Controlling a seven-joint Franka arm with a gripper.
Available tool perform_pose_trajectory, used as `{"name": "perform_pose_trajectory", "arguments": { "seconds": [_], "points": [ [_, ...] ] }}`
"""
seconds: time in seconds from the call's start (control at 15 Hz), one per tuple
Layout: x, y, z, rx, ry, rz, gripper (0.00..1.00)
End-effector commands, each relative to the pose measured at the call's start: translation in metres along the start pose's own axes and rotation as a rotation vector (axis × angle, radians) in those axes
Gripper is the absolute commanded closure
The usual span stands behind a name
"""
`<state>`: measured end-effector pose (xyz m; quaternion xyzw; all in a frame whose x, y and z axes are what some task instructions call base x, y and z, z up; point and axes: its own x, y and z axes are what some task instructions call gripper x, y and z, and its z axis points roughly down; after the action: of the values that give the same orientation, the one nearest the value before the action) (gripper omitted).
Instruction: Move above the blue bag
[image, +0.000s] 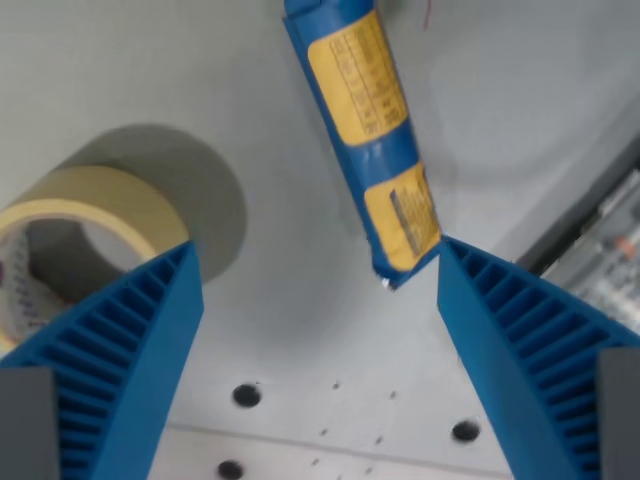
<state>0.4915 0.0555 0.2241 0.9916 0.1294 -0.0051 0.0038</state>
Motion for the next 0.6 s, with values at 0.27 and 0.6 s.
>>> {"name": "perform_pose_trajectory", "arguments": {
  "seconds": [0.27, 0.6],
  "points": [
    [0.016, 0.012, 0.019, -0.014, -0.033, -0.248, 0.00],
    [0.022, 0.017, 0.036, -0.013, -0.029, -0.304, 0.00]
  ]
}}
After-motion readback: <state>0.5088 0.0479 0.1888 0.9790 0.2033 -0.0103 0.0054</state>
